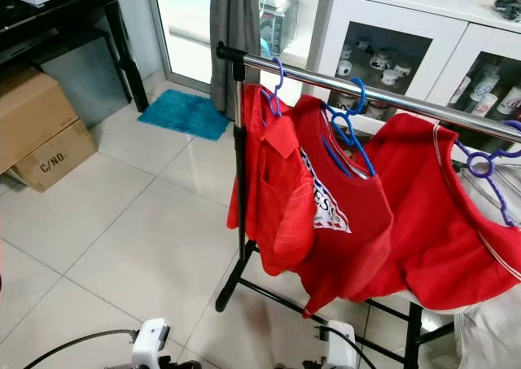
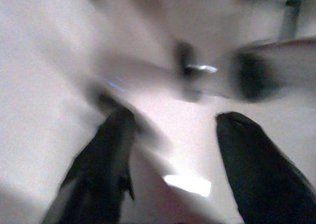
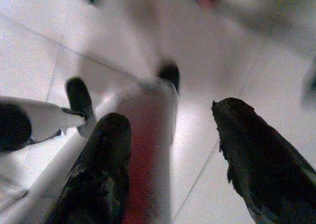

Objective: Hang hanger

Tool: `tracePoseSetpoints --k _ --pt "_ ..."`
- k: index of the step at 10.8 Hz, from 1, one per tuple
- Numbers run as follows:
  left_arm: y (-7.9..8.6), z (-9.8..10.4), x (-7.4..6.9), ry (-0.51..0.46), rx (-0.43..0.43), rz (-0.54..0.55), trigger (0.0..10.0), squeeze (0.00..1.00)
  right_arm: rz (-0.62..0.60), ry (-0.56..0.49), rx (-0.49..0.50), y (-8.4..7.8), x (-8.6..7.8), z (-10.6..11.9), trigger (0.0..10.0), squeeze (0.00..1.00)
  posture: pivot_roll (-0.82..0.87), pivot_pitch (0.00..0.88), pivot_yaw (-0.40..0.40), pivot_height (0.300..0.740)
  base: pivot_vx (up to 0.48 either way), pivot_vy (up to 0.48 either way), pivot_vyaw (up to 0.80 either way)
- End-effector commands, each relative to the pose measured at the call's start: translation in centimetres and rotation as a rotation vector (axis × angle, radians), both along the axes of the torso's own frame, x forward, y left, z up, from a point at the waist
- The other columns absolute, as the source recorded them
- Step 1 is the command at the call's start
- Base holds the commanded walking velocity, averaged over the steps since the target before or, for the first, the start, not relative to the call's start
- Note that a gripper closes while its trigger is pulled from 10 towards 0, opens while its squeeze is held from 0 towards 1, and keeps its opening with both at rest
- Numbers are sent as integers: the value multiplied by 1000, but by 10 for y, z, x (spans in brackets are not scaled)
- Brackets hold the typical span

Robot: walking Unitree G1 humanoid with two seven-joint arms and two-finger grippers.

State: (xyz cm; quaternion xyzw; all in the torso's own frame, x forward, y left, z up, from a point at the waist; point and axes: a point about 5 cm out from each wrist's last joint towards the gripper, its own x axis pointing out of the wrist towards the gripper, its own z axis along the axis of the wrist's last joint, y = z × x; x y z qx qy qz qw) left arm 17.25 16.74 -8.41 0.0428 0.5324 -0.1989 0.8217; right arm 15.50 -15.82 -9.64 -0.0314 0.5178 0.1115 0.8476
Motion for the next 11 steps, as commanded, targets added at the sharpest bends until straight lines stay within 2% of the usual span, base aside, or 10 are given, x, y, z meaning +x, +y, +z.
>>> tracePoseSetpoints --k 1,2,3,5,6,7,9,10,11 --pt "3 10 20 -145 113 -105 10000 0 80 -59 7 14 10 4 10000 0 -53 0 -41 740 0 0 0" --pt "3 8 18 -140 120 -98 10000 0 62 -45 6 16 9 3 10000 0 -52 0 -41 740 0 0 0" --pt "2 8 18 -138 111 -84 10000 1000 57 -50 20 17 11 4 10000 1000 -51 0 -41 740 0 0 0" --pt "10 9 18 -193 108 -23 10000 1000 95 -168 57 25 25 14 10000 1000 -52 0 -42 740 0 0 0" --pt "25 12 14 -263 118 83 10000 1000 74 -253 127 21 35 23 10000 1000 -58 0 -45 740 0 0 0" --pt "37 16 6 -327 102 164 10000 1000 32 -327 179 9 41 34 10000 1000 -58 0 -50 740 0 0 0" --pt "49 41 1 -547 63 281 10000 1000 25 -521 240 -6 44 77 10000 1000 -47 0 -60 740 0 0 0" --pt "53 58 -3 -630 59 311 10000 1000 11 -606 273 -10 40 102 10000 1000 -35 0 -64 740 0 0 0" --pt "54 76 -4 -696 69 294 10000 1000 10 -641 280 -12 33 115 10000 1000 -28 0 -64 740 0 0 0"
